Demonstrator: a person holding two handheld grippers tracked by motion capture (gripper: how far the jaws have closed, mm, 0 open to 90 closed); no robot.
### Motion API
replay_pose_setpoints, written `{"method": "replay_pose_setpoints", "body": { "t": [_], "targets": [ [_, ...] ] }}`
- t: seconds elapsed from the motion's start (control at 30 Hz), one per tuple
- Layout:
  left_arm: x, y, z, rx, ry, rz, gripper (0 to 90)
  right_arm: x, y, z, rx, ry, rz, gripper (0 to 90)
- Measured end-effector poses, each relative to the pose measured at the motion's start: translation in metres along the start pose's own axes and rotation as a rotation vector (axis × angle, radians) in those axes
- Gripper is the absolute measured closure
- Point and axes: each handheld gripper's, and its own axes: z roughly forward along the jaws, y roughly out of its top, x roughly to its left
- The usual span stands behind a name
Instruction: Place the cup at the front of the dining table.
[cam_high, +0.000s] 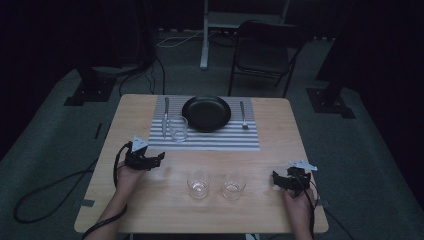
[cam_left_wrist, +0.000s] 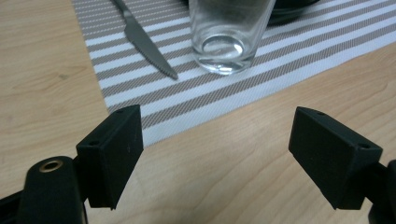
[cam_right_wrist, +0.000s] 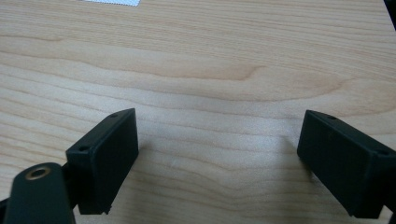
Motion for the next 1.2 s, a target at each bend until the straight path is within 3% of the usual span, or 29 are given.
{"method": "replay_pose_setpoints", "body": {
  "t": [0.2,0.5,0.9,1.2],
  "targets": [
    [0.001,-0.01,-0.008,0.004,0.008,0.01,18.4,0.0,0.0,0.0,0.0,0.0,0.0,12.0],
    [0.005,-0.021,-0.017,-0.011,0.01,-0.018,18.4,0.0,0.0,0.0,0.0,0.0,-0.001,12.0],
    [0.005,-0.033,-0.024,0.0,0.022,-0.006,18.4,0.0,0.0,0.0,-0.001,0.0,0.001,12.0],
    [0.014,-0.042,-0.034,-0.006,0.034,-0.031,18.4,0.0,0.0,0.0,0.0,0.0,0.001,12.0]
  ]
}}
